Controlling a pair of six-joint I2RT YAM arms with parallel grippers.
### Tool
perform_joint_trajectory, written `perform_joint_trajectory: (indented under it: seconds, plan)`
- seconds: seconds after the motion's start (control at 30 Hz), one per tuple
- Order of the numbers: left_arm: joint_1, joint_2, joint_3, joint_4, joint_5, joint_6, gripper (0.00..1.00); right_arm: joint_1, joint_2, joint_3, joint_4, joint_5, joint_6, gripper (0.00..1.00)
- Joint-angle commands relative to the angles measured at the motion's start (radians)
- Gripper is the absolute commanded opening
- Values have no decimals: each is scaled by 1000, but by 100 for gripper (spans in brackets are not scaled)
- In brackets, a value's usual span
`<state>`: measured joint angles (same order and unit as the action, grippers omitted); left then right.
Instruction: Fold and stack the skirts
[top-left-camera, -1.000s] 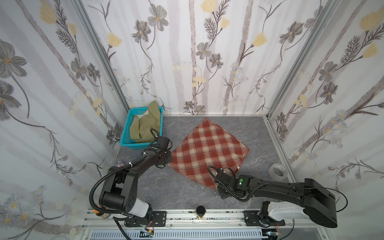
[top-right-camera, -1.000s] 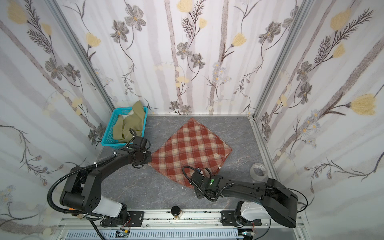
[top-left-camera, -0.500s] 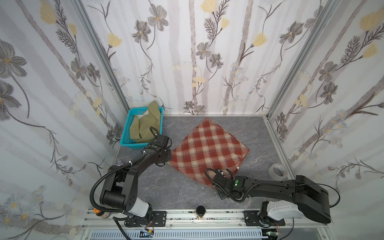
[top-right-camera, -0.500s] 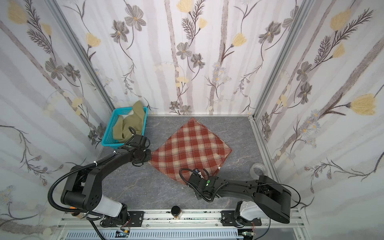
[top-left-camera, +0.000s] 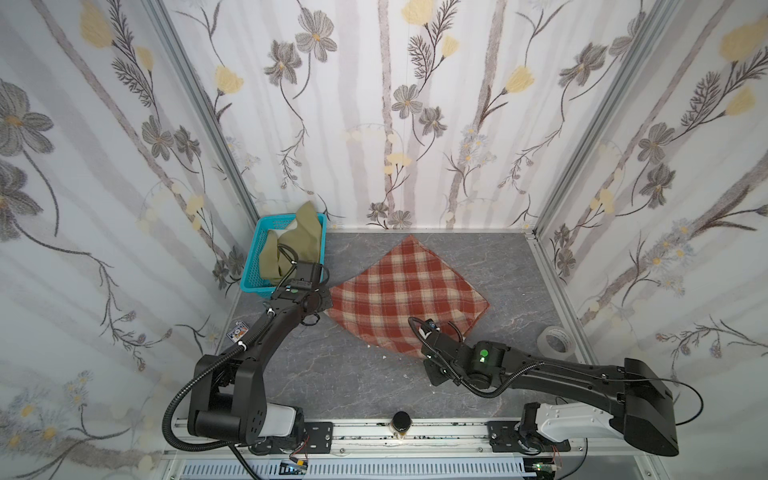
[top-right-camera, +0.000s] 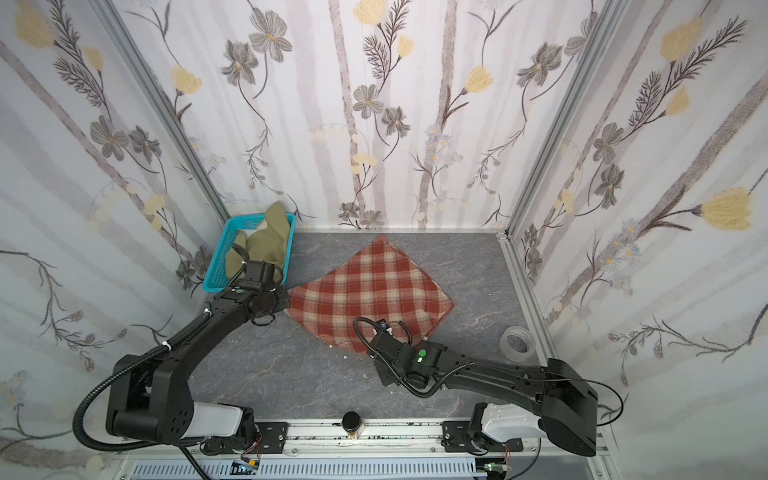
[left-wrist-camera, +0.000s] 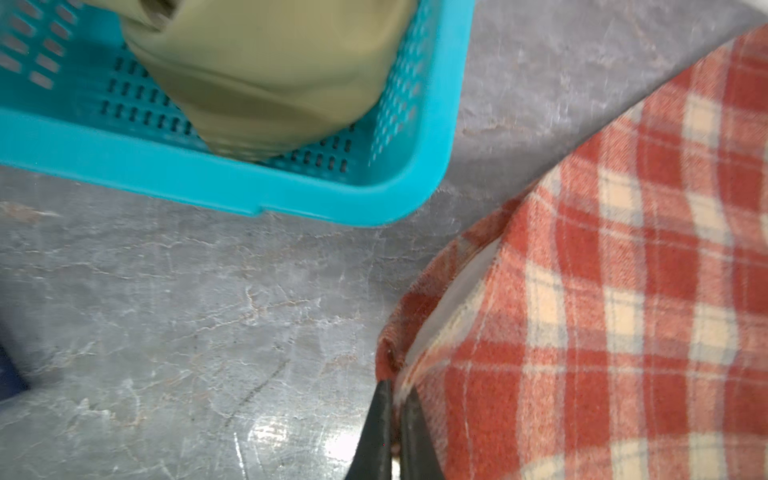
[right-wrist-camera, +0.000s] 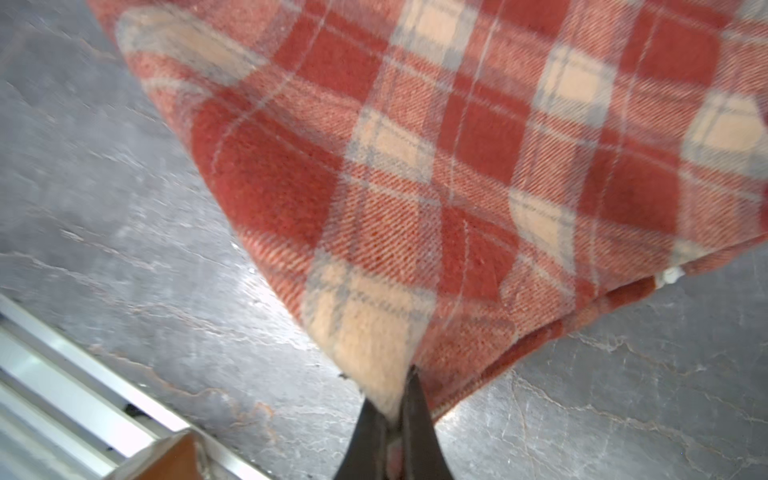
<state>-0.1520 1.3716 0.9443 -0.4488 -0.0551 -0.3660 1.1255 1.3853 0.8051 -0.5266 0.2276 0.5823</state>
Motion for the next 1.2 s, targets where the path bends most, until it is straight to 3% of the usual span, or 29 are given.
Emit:
perform_joint_trajectory:
  seconds: [0.0,0.33,0.9,1.17]
  plan:
    - [31,-35,24,-3,-25,7,0,-22,-46,20,-6,-27,-19,0]
    - [89,-103,58,-20,-2,25,0,-49,-142,16,52,-125,-38,0]
    - [51,-148,6,-63,155,31,0,-26,-300,-137,73,-102,54,0]
    - [9,-151,-42,-117,88,39,0,-18,-237,-156,111,-155,47,0]
